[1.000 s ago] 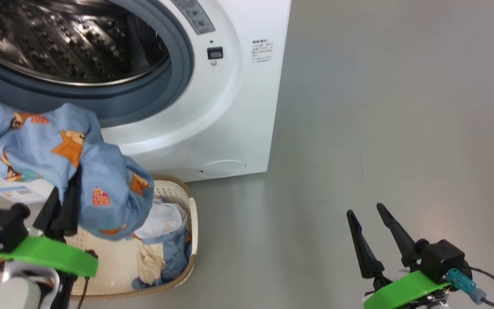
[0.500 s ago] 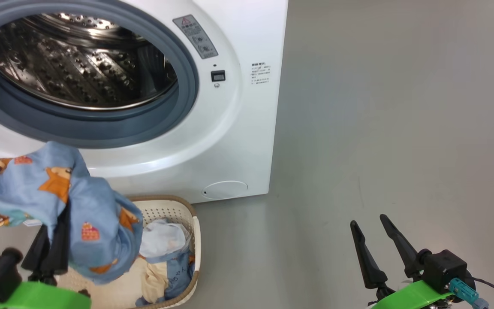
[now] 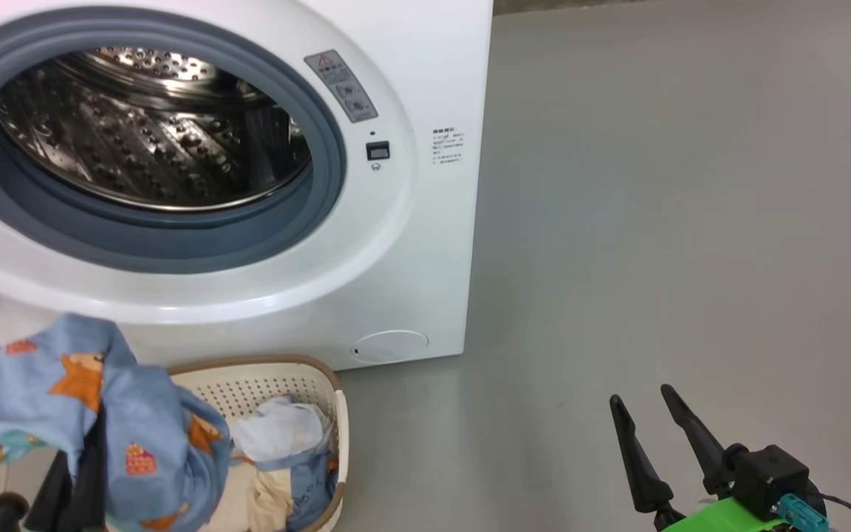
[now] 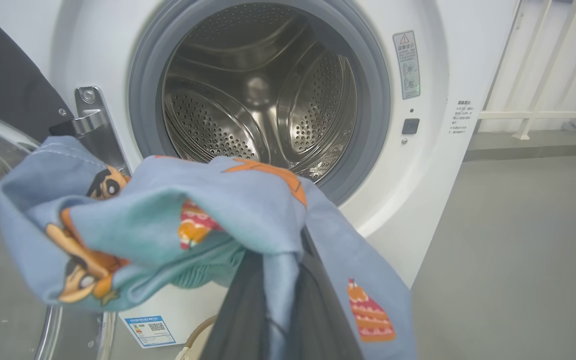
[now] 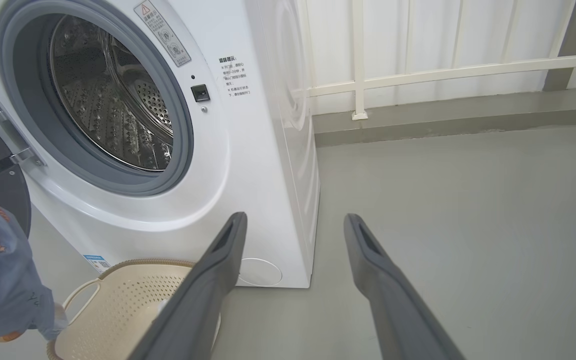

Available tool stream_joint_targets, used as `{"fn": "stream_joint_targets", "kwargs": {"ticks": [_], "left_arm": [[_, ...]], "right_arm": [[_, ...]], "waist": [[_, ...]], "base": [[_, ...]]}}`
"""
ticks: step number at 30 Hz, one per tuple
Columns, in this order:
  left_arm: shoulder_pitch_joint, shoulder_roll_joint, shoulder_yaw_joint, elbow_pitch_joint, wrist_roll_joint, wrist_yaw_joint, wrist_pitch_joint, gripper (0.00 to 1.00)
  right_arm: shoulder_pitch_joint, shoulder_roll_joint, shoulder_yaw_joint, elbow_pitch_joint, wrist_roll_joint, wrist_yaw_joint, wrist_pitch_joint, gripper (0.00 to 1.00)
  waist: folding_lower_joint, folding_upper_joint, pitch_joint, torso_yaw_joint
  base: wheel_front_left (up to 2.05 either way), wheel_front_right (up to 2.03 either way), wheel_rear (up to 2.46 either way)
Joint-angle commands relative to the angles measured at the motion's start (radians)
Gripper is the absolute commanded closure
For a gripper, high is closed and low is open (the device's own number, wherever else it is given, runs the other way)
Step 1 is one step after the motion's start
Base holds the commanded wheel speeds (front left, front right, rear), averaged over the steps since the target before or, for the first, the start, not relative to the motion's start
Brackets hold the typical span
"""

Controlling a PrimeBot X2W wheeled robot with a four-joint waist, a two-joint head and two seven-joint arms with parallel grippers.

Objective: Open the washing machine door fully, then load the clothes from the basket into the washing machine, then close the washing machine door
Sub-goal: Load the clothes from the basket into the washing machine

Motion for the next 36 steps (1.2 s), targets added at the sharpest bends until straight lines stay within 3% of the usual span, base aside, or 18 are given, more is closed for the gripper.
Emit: {"fn": "stream_joint_targets", "kwargs": {"ticks": [1, 20, 36], "left_arm": [[-0.005, 0.003, 0.053, -0.020, 0.020, -0.005, -0.007, 1.00], [0.057, -0.093, 0.126, 0.016, 0.085, -0.055, -0.007, 1.00], [-0.001, -0.111, 0.164, 0.047, 0.095, -0.092, -0.007, 1.00]], "right_arm": [[0.000, -0.003, 0.018, -0.022, -0.011, 0.002, -0.005, 0.00], [0.026, -0.003, 0.007, -0.029, -0.025, 0.002, -0.005, 0.00], [0.014, -0.003, 0.004, -0.047, -0.025, 0.002, -0.005, 0.00]], "waist": [[0.0000, -0.0001, -0.015, -0.003], [0.0000, -0.0001, -0.047, -0.004], [0.0000, -0.0001, 0.014, -0.011]], "base": [[0.00, 0.00, 0.00], [0.00, 0.00, 0.00], [0.00, 0.00, 0.00]]}}
